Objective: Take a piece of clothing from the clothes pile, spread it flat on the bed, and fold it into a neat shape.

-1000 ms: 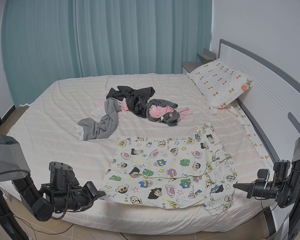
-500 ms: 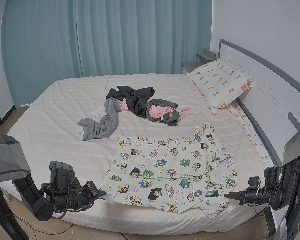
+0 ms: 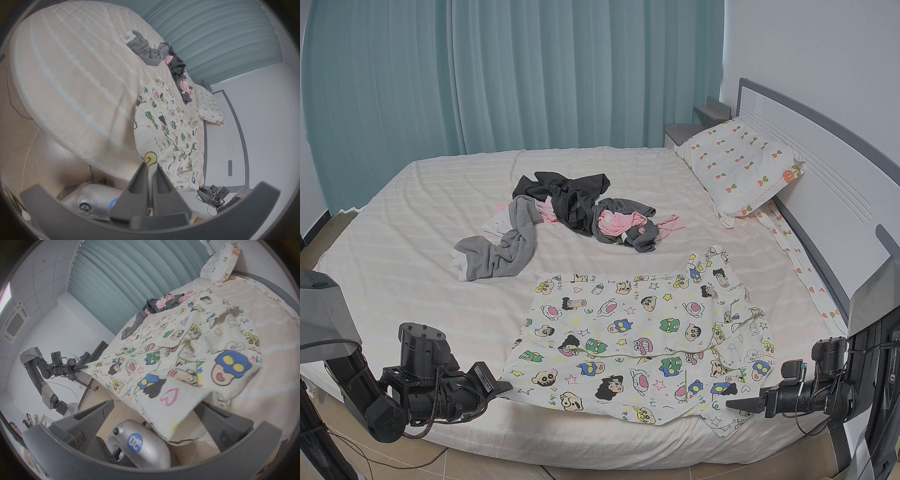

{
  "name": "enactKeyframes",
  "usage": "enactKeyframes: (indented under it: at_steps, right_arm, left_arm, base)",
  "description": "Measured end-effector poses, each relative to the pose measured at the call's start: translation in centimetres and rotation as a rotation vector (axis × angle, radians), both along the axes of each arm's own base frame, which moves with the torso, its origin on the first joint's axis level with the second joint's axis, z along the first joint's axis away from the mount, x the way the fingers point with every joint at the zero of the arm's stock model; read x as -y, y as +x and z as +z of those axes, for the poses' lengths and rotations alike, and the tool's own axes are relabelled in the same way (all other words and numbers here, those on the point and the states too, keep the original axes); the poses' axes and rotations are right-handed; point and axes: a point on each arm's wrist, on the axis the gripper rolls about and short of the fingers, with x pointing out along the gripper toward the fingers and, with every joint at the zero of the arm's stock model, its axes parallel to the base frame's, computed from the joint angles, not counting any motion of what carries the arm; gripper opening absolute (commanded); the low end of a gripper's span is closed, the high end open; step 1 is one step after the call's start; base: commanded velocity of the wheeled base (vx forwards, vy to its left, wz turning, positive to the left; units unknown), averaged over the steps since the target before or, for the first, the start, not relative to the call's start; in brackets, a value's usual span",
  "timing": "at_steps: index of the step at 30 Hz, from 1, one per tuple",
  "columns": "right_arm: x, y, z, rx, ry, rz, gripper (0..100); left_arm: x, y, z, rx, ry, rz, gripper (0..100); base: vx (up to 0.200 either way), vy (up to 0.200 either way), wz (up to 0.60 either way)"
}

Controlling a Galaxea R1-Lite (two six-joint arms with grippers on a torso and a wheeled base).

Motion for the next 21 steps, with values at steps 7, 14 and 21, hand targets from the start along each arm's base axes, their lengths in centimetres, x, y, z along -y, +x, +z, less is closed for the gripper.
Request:
enactKeyframes:
  at_steps: [7, 14, 21]
  right_arm:
    - [-0.8, 0.7, -0.3, 0.007, -0.005, 0.024, 0]
    - [-0.3, 0.7, 0.1, 0.033, 0.001, 0.008, 0]
    - [1.1, 0.5, 2.0, 0.079, 0.052, -0.036, 0]
  left_arm:
    - [0.0, 0.0, 0.0, 0.0, 0.001, 0.001, 0]
    - [-0.1, 0.0, 0.0, 0.005, 0.014, 0.009, 0]
    - [-0.2, 0.0, 0.1, 0.032, 0.064, 0.042, 0]
  base:
    - [0.0, 0.0, 0.0]
    - [0.0, 0.0, 0.0]
    - [0.0, 0.0, 0.0]
